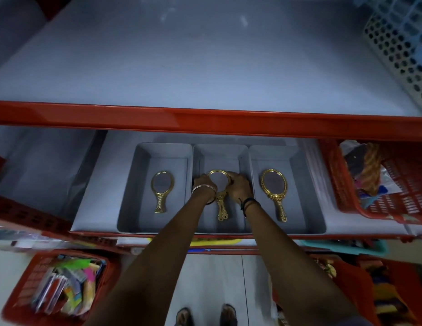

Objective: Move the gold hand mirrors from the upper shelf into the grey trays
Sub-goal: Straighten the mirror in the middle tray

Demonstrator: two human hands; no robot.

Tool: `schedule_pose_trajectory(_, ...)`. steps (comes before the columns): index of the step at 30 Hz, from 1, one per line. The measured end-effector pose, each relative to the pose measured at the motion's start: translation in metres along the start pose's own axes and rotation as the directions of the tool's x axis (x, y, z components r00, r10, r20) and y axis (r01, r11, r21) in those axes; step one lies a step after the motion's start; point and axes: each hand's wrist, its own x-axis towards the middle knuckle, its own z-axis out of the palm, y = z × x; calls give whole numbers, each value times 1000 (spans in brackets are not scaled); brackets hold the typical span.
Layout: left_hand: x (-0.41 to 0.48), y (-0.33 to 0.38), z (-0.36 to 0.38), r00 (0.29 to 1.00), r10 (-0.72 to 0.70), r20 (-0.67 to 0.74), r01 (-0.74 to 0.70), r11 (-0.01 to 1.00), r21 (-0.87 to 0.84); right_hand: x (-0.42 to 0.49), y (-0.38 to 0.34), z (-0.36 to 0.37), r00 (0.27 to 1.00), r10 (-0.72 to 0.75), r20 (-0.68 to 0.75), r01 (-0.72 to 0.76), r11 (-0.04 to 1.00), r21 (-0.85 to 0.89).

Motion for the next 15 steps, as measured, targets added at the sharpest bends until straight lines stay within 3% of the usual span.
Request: schedule_pose_trajectory(15,2,-3,6,998,32,-61,-34,999,-29,2,11,9,997,-2,-77,6,998,57)
